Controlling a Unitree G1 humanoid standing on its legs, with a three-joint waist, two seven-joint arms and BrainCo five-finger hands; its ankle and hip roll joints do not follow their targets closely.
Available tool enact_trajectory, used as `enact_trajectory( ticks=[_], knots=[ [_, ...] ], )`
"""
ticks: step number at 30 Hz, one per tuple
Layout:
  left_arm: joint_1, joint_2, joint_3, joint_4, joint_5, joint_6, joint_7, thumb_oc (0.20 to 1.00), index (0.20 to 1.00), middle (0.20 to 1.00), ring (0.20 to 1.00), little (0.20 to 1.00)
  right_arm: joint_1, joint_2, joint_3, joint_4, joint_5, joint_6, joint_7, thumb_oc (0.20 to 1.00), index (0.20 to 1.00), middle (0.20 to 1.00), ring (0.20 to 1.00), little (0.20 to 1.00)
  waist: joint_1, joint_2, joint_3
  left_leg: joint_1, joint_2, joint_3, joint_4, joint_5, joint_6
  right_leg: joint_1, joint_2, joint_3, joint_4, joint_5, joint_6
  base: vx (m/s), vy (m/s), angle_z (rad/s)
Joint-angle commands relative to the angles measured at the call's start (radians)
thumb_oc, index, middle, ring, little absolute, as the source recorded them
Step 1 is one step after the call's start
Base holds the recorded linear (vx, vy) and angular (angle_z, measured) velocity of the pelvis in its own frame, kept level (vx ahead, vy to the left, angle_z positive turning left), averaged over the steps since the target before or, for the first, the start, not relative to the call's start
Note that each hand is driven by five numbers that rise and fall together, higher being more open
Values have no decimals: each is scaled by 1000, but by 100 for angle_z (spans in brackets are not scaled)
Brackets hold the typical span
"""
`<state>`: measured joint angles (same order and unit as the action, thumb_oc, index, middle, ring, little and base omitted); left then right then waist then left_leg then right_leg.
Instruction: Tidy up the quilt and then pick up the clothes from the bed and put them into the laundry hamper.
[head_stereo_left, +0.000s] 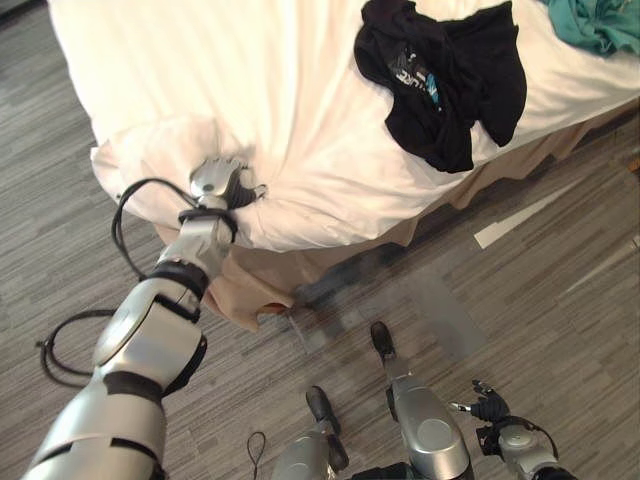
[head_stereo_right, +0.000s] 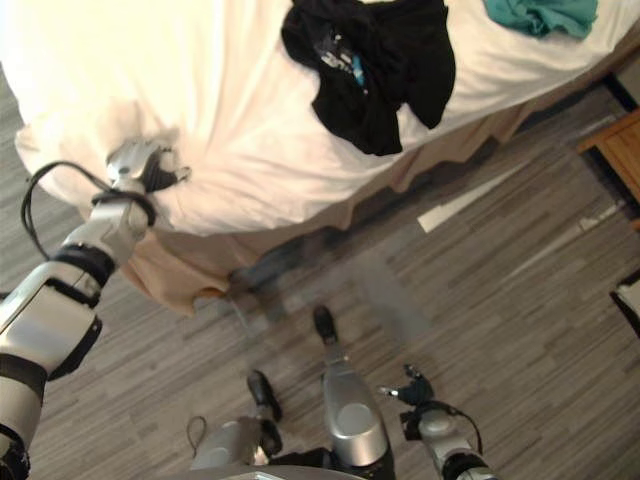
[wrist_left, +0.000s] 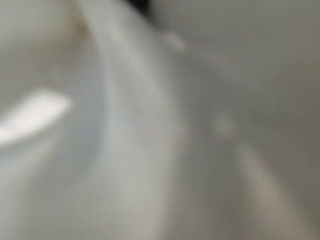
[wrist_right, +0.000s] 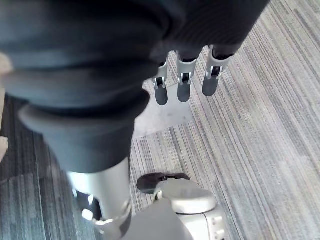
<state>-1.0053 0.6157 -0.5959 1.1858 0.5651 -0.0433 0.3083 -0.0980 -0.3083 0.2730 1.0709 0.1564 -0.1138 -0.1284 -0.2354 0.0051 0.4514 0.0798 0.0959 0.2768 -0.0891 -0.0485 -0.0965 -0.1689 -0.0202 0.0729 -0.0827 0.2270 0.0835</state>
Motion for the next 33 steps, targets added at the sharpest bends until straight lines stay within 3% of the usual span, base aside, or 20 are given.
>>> enact_trajectory(
  ticks=[1, 2, 3, 6, 9, 14, 15, 16, 17, 19, 21, 26, 29, 33],
  knots=[
    [166, 131, 52, 140, -12, 70, -76, 285, 285, 285, 285, 285, 65, -59, -56, 5, -2, 9, -27, 1000, 1000, 1000, 1000, 1000, 23, 7, -88, -32, 63, -19, 26, 31, -40, -32, -59, 7, 184, -269, 94, 73, 21, 1],
    [232, 142, 102, 132, -28, 71, -77, 523, 523, 523, 523, 523, 73, -77, -68, -17, -18, 13, -31, 1000, 1000, 1000, 1000, 1000, 26, 11, -99, -11, 62, -21, 13, 32, -40, -9, -63, -2, 179, -271, 93, 113, 35, 6],
    [314, 153, 160, 123, -50, 67, -74, 1000, 1000, 1000, 1000, 1000, 77, -94, -82, -43, -42, 17, -39, 1000, 1000, 1000, 1000, 1000, 35, 14, -113, 3, 61, -28, 5, 30, -41, 10, -66, -9, 173, -272, 92, 98, 44, 6],
    [539, 164, 308, 86, -92, 56, -70, 1000, 1000, 1000, 1000, 1000, 94, -172, -104, -241, -147, 22, -50, 1000, 1000, 1000, 1000, 1000, 60, 14, -149, 30, 58, -44, 2, 21, -41, 65, -74, -30, 153, -275, 89, 72, 48, 18],
    [721, 105, 406, 44, -128, 43, -61, 1000, 1000, 1000, 1000, 1000, 85, -230, -128, -410, -218, 13, -63, 1000, 1000, 1000, 1000, 1000, 91, 9, -180, 43, 55, -64, 2, 14, -40, 110, -86, -57, 131, -275, 87, 37, 34, 28],
    [916, -56, 437, -6, -165, 16, -44, 1000, 1000, 1000, 1000, 1000, -69, -312, -122, -598, -316, -7, -89, 1000, 1000, 1000, 1000, 1000, 167, -5, -208, 43, 48, -121, 2, 12, -29, 164, -106, -117, 115, -284, 82, 5, 22, 48],
    [916, -56, 438, -6, -165, 16, -44, 1000, 1000, 1000, 1000, 1000, -70, -312, -121, -598, -316, -7, -89, 1000, 1000, 1000, 1000, 1000, 166, -5, -209, 40, 48, -122, 2, 14, -29, 162, -106, -117, 114, -281, 81, 0, 21, 61],
    [949, -100, 423, 4, -182, 14, -54, 1000, 1000, 1000, 1000, 1000, -162, -321, -92, -634, -327, -6, -90, 366, 366, 366, 366, 366, 200, -11, -215, 32, 46, -143, 2, 17, -25, 169, -111, -138, 114, -284, 79, -37, 15, 47],
    [975, -147, 389, 16, -189, 17, -61, 1000, 1000, 1000, 1000, 1000, -295, -315, -33, -637, -317, -7, -89, 200, 200, 200, 200, 200, 238, -16, -211, 21, 45, -169, 2, 22, -25, 170, -115, -159, 120, -290, 77, -30, 16, 46],
    [974, -148, 391, 17, -189, 17, -61, 1000, 1000, 1000, 1000, 1000, -301, -315, -29, -633, -316, -9, -90, 200, 200, 200, 200, 200, 234, -16, -211, 19, 45, -172, 2, 22, -25, 169, -115, -161, 121, -291, 77, -57, -2, 49],
    [968, -194, 314, 10, -210, 10, -64, 1000, 1000, 1000, 1000, 1000, -586, -287, 88, -536, -272, 0, -105, 200, 200, 200, 200, 200, 301, -20, -177, -35, 45, -219, 2, 48, -27, 139, -118, -190, 144, -296, 76, -178, -16, 58],
    [849, -192, 144, -8, -222, -15, -40, 1000, 1000, 1000, 1000, 1000, -1065, -255, 242, -249, -174, 16, -138, 200, 200, 200, 200, 200, 390, 2, -85, -162, 45, -278, 18, 100, -42, 33, -124, -229, 186, -296, 76, -158, -1, 43],
    [787, -210, 45, -49, -216, -28, -26, 1000, 1000, 1000, 1000, 1000, -1186, -223, 290, -139, -145, 20, -148, 200, 200, 200, 200, 200, 425, 33, -51, -232, 45, -305, 22, 122, -49, -22, -137, -257, 210, -299, 80, -82, -2, 34],
    [715, -243, -42, -85, -216, -32, -21, 1000, 1000, 1000, 1000, 1000, -1202, -141, 333, -61, -108, 24, -121, 200, 200, 200, 200, 200, 452, 79, -16, -321, 39, -327, 27, 145, -51, -110, -157, -280, 272, -310, 81, -84, -5, 37]
  ],
)
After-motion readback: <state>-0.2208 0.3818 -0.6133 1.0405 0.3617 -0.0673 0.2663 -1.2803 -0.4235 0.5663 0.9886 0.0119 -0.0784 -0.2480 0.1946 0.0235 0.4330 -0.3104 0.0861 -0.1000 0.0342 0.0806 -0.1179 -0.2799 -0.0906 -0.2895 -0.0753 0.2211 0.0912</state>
